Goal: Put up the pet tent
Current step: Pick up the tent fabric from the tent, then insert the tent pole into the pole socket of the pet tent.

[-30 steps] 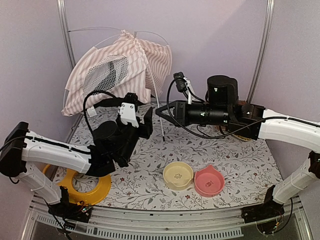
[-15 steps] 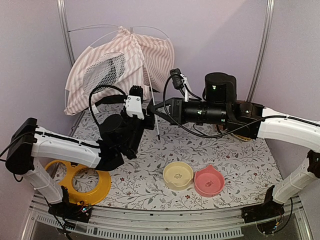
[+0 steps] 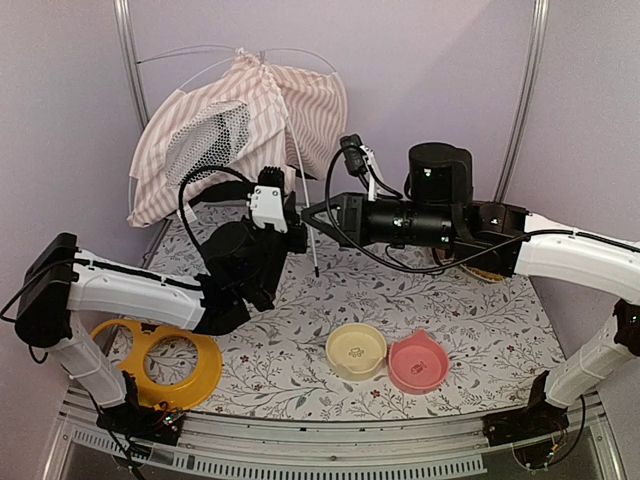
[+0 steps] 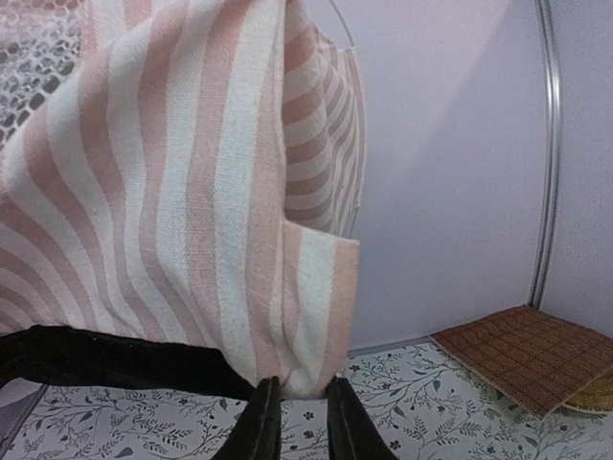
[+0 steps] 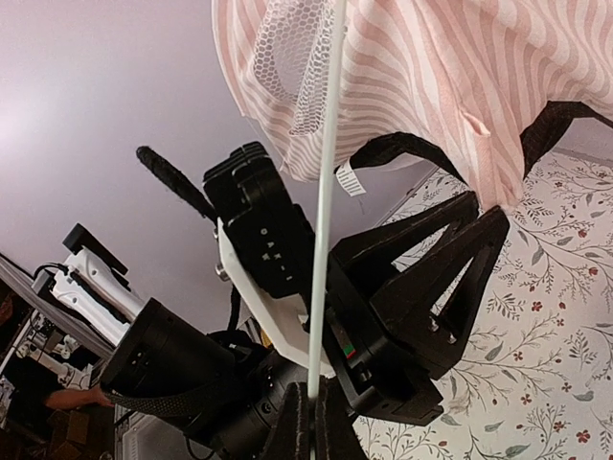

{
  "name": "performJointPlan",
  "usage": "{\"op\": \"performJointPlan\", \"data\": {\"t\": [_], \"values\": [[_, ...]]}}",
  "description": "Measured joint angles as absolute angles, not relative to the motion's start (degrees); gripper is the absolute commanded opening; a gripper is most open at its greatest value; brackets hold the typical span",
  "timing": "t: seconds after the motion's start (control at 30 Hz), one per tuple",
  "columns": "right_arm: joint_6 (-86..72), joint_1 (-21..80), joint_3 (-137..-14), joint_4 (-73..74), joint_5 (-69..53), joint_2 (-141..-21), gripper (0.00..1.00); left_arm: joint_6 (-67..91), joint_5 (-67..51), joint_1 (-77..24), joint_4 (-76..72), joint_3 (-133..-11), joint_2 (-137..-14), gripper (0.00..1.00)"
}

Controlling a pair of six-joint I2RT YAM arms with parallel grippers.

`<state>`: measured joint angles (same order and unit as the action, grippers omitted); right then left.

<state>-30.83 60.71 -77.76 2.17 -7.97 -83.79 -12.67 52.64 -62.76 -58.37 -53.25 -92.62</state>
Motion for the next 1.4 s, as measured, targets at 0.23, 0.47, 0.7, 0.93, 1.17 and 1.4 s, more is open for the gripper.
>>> {"op": "performJointPlan", "data": {"t": [0.23,0.47,0.7,0.93,1.17,1.4], "values": [[-30.63,60.71,-78.22,2.55,-7.73,-83.99,0.00,-10.59,49.65,-60.80,-57.12,-52.86,-91.81,0.00],[-30.20,60.71,-79.40,2.63,-7.14,-84.99,0.00,-9.76,44.51,-60.75,-56.23,-51.33,-90.39,0.00],[-28.18,60.40,-80.53,2.74,-6.11,-85.71,0.00,-9.17,38.22,-61.93,-55.42,-45.19,-86.67,0.00],[-26.89,57.93,-82.24,1.83,-6.96,-87.11,0.00,-8.01,34.85,-65.23,-53.82,-38.87,-83.42,0.00],[-26.24,56.16,-84.25,0.08,-7.75,-89.38,0.00,-6.96,34.63,-68.27,-51.29,-35.53,-82.54,0.00],[-25.67,55.72,-84.79,-0.71,-7.84,-90.52,0.00,-5.72,34.72,-70.35,-50.30,-34.20,-80.23,0.00]]}}
